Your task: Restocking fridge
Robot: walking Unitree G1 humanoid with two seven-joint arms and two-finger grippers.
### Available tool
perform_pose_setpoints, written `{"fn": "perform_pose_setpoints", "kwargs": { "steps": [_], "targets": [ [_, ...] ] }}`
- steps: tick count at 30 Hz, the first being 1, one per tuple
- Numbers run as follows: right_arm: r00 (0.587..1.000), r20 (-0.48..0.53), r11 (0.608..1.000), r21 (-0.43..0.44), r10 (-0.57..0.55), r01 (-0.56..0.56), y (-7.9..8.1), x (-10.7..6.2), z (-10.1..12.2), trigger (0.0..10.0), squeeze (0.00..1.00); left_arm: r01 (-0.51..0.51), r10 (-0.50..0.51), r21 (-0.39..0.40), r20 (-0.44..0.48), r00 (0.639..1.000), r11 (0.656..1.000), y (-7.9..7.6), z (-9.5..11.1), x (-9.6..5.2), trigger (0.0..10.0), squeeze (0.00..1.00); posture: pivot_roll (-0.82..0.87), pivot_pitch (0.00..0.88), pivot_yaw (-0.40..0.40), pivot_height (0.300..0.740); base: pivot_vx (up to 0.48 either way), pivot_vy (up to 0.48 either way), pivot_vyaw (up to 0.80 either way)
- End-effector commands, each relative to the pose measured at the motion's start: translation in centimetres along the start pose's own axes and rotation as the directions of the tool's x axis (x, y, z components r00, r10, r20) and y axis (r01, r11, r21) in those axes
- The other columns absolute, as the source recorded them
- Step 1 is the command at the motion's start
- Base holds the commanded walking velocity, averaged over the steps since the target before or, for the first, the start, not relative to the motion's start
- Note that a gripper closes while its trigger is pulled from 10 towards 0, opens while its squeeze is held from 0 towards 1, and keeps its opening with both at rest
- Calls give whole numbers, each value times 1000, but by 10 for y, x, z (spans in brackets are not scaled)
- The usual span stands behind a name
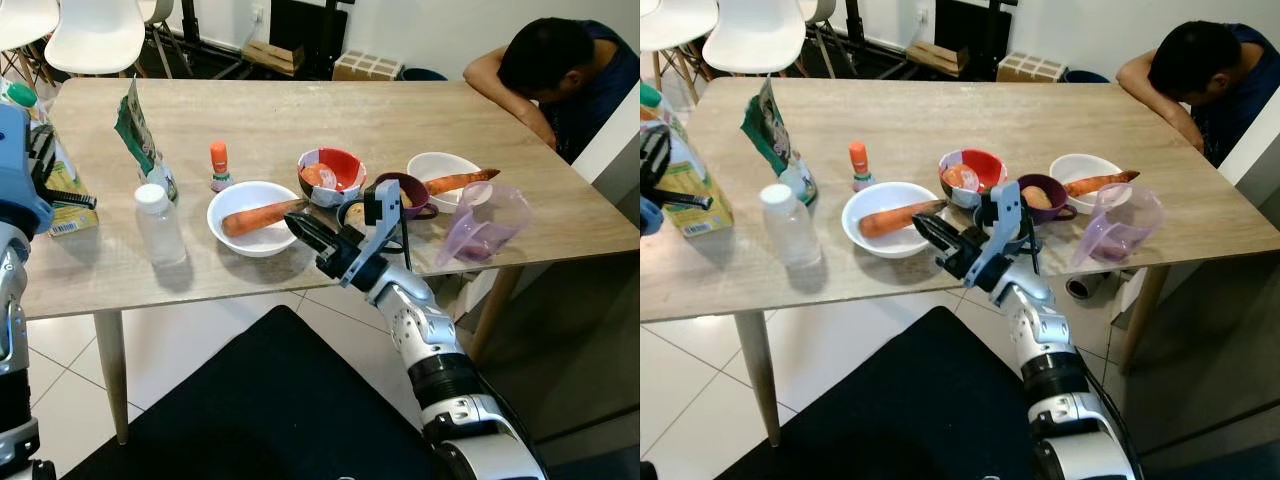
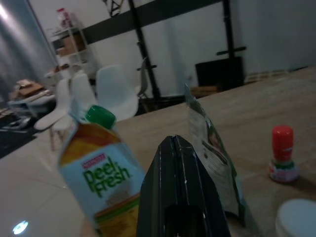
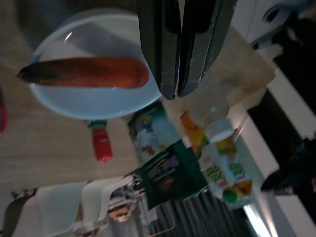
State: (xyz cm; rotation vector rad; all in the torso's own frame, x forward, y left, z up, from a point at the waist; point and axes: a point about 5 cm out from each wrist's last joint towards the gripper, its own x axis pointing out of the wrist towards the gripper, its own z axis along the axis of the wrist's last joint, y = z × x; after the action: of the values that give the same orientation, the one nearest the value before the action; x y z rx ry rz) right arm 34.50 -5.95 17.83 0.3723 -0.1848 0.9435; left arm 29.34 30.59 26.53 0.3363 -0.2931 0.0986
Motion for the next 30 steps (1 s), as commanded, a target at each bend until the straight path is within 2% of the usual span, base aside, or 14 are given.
{"fn": "perform_pose_setpoints", "kwargs": {
  "steps": [1,3,5,7,9,10,12,15,19,24,27,30],
  "targets": [
    [1000,3,1000,-4,-15,15,-2,-1,-2,10000,0,-7,7,10,2,1000,1000,11,-4,-1,10000,0,44,94,-106,740,0,0,0],
    [1000,15,1000,-6,-9,9,0,2,-1,10000,0,-35,35,-15,-24,999,999,23,-17,-1,10000,0,34,94,-104,740,0,0,0],
    [1000,20,1000,-9,-8,8,1,3,-1,10000,0,-37,36,-7,-41,998,999,27,-22,-1,10000,0,33,95,-103,740,0,0,0],
    [1000,24,1000,-11,-6,7,1,4,-1,10000,0,-38,38,14,-57,998,999,30,-26,-1,10000,0,29,95,-102,740,0,0,0],
    [1000,30,1000,-15,-8,8,2,4,-2,10000,0,-44,51,84,-80,996,995,38,-31,-1,10000,0,25,97,-99,740,0,0,0],
    [1000,30,1000,-15,-8,8,2,4,-2,10000,0,-44,51,84,-80,996,995,38,-31,-1,10000,0,25,97,-99,740,0,0,0],
    [999,35,1000,-16,-10,10,1,4,-2,10000,0,-92,106,140,-94,990,986,49,-35,-2,10000,0,28,99,-105,740,0,0,0],
    [999,42,1000,-8,-11,12,1,5,-3,10000,0,-125,141,138,-113,983,982,57,-41,-3,10000,0,30,100,-108,740,0,0,0],
    [999,34,1000,-4,6,-6,3,6,-6,10000,0,-37,48,66,-166,985,997,47,-61,-1,10000,0,42,107,-124,740,0,0,0],
    [999,33,1000,-4,11,-10,4,7,-7,10000,0,23,-12,51,-201,979,998,38,-71,1,10000,0,43,107,-125,740,0,0,0],
    [999,38,1000,-5,15,-14,4,8,-6,10000,0,144,-139,7,-234,962,989,16,-86,1,10000,0,35,106,-119,740,0,0,0],
    [999,41,1000,-7,15,-15,4,8,-6,10000,0,183,-181,-13,-238,954,983,9,-89,2,10000,0,32,106,-118,740,0,0,0]
  ]
}}
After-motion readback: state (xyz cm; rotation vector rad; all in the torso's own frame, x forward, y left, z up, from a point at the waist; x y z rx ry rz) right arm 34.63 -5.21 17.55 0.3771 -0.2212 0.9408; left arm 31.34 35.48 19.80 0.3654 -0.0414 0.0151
